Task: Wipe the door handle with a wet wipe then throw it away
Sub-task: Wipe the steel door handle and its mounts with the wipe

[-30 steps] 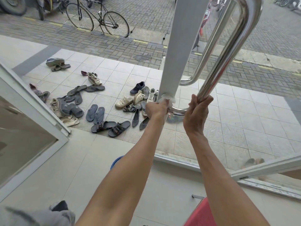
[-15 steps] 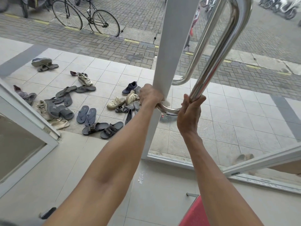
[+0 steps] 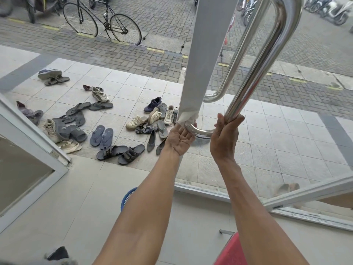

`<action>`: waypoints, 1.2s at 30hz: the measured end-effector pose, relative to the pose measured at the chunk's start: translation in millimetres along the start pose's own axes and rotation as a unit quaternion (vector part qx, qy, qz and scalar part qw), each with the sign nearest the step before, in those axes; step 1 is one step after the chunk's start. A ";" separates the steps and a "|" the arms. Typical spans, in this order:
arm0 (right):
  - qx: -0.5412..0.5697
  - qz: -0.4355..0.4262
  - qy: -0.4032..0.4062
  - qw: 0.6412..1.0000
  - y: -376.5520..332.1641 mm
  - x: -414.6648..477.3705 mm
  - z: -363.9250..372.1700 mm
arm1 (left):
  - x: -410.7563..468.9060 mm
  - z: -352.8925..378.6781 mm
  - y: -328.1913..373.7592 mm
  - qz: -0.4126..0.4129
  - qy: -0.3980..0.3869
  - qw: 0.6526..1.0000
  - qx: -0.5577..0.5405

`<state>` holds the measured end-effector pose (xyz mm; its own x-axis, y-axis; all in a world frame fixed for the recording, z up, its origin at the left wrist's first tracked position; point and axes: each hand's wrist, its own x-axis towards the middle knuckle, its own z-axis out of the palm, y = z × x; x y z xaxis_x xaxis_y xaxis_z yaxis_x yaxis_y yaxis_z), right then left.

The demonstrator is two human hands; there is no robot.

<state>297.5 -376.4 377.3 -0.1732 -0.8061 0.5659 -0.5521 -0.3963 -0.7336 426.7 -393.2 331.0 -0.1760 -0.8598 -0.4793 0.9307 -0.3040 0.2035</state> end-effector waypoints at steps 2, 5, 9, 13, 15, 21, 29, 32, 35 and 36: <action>0.001 -0.004 -0.003 1.000 -0.1 0.4 -0.3 | 0.9 6.1 11.9 0.001 0.018 0.998 0.065; 0.002 0.000 0.006 1.000 -0.2 0.1 1.1 | -4.3 21.6 30.9 0.010 0.089 0.967 0.240; 0.004 0.000 0.012 1.000 -1.5 -0.5 2.2 | -4.3 43.4 37.8 0.063 0.188 0.892 0.406; 0.014 0.008 0.011 1.000 -2.5 -1.1 1.9 | -1.6 73.0 9.8 0.267 0.310 0.504 0.761; 0.018 0.016 0.008 1.000 -2.8 -1.6 2.4 | -5.0 79.0 0.5 0.297 0.310 0.443 0.787; 0.006 -0.001 0.018 1.000 -3.1 -2.0 2.8 | 2.8 55.1 38.4 0.132 0.201 0.833 0.498; 0.003 -0.005 0.007 1.000 -2.2 -1.4 0.7 | -1.8 4.2 14.6 -0.030 0.046 0.991 0.122; 0.002 -0.005 0.010 1.000 -0.7 -0.2 1.4 | -7.3 24.1 30.2 -0.010 0.093 0.961 0.261; 0.009 -0.004 0.016 1.000 -1.0 -1.0 3.0 | -6.1 51.3 41.1 0.079 0.184 0.862 0.465; 0.012 -0.005 0.017 1.000 -0.8 -1.1 3.1 | -4.6 59.4 39.8 0.125 0.224 0.802 0.539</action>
<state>300.6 -376.6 376.1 -0.1956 -0.7872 0.5849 -0.5340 -0.4148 -0.7368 445.5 -425.7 392.0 0.3305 -0.7885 -0.5187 0.0583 -0.5315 0.8451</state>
